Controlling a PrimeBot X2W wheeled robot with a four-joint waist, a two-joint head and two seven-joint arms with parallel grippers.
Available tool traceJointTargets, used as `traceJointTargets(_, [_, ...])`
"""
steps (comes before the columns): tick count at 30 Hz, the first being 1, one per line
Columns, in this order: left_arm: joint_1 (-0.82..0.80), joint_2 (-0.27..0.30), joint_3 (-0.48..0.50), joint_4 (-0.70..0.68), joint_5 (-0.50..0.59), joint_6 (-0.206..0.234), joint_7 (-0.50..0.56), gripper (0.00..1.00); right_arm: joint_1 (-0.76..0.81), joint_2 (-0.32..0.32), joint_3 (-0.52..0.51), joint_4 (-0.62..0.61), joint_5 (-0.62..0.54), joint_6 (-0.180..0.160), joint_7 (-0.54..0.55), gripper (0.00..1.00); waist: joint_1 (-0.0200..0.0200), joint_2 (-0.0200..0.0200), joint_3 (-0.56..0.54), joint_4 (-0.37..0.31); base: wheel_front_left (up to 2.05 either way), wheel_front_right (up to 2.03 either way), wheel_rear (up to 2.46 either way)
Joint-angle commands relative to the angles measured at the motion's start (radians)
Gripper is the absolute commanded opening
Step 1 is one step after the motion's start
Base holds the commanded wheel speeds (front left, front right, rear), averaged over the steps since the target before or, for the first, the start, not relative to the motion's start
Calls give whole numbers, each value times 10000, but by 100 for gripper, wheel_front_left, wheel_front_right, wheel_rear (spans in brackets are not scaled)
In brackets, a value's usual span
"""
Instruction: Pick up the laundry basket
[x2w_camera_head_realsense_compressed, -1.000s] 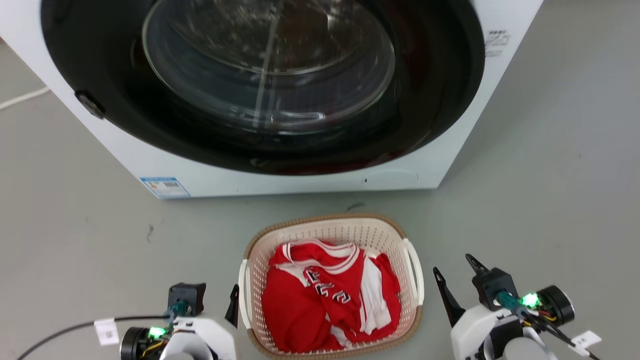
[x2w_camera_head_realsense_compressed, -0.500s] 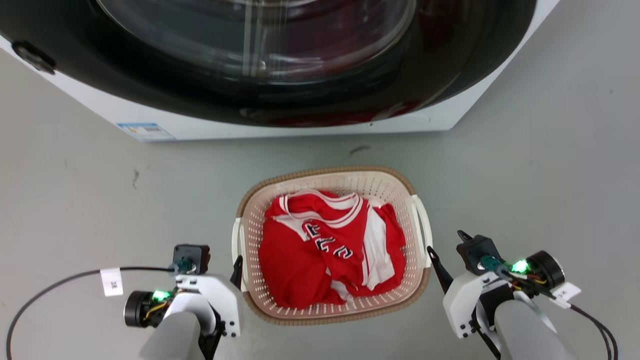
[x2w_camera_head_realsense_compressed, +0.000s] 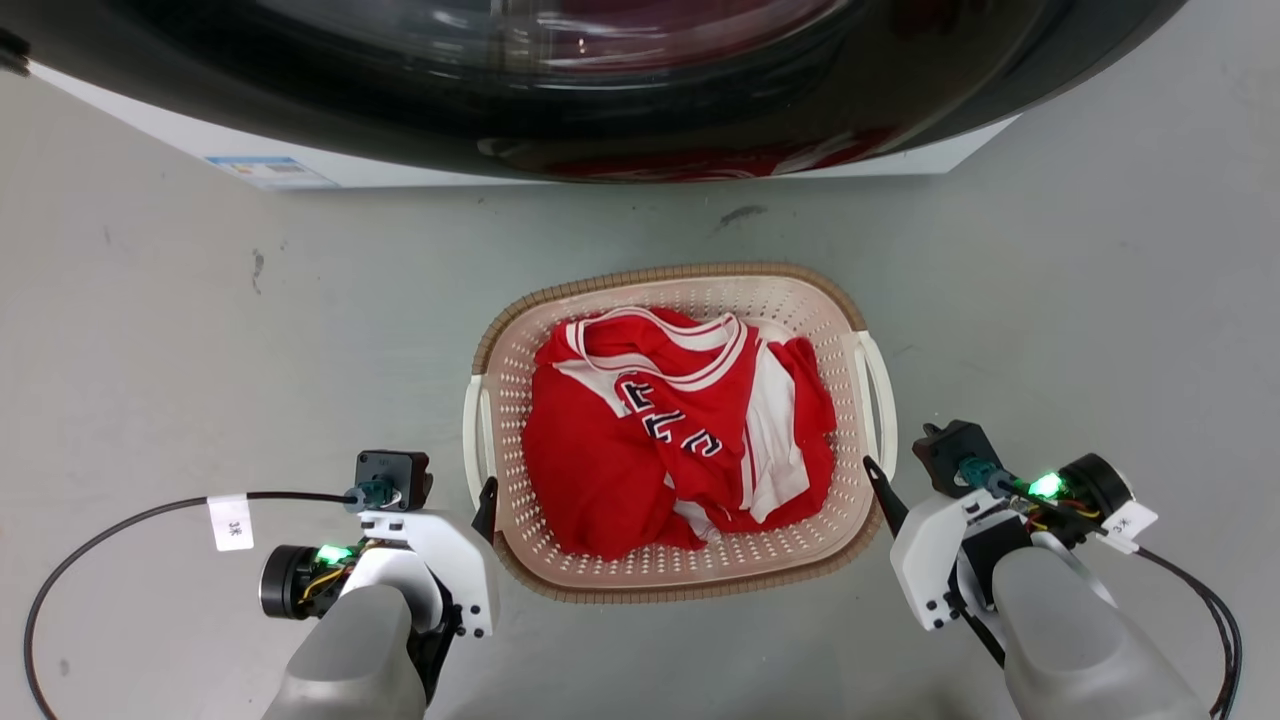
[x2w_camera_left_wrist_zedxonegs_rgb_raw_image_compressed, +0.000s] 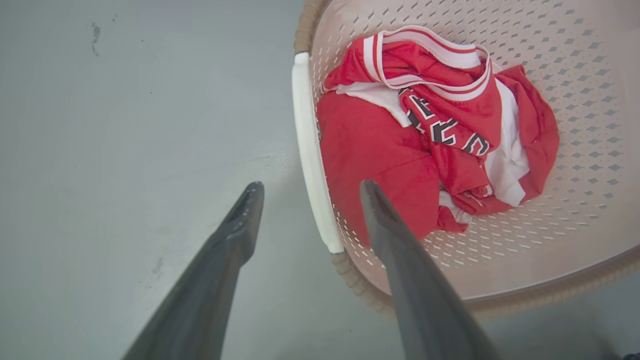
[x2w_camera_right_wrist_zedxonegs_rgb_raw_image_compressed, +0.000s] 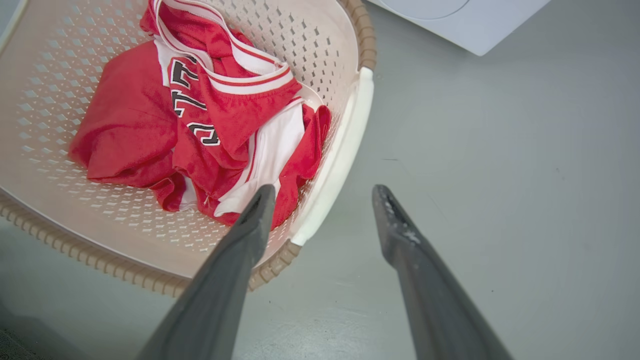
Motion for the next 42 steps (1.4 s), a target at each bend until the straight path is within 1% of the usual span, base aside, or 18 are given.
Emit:
traceJointTargets(1, [-196,-10,-70,20,-58,-11,-25,100,-239,-15,-21,87,11,-7,-21,100,-1,0,194,34,0,0,0])
traceJointTargets(19, [-877,-90,-1147,254,-1090,-13,68,100,-1268,-15,11,990,-30,-7,81,100,-1,0,1276,154,0,0,0])
traceJointTargets(27, [-1073,-124,-1637,294,-1436,-13,187,100,-1488,-16,54,1173,201,-7,395,100,-1,0,1583,222,0,0,0])
traceJointTargets(28, [-1068,-128,-1711,300,-1485,-13,237,92,-1496,-16,93,1195,258,-7,404,99,-1,0,1599,232,0,0,0])
traceJointTargets(29, [-1098,-129,-1790,303,-1509,-13,238,33,-1528,-16,113,1203,276,-7,417,33,-1,0,1610,236,0,0,0])
traceJointTargets(30, [-1122,-129,-1849,301,-1564,-13,230,0,-1556,-16,137,1216,249,-7,468,0,-1,0,1616,235,0,0,0])
traceJointTargets(36, [-1103,-131,-2147,300,-1777,-13,315,0,-1546,-9,329,1303,448,-5,573,0,-1,0,1527,222,0,0,0])
traceJointTargets(42, [-948,-124,-2462,315,-2100,-15,394,0,-1350,-7,546,1392,737,-5,670,0,-1,0,1195,205,0,0,0])
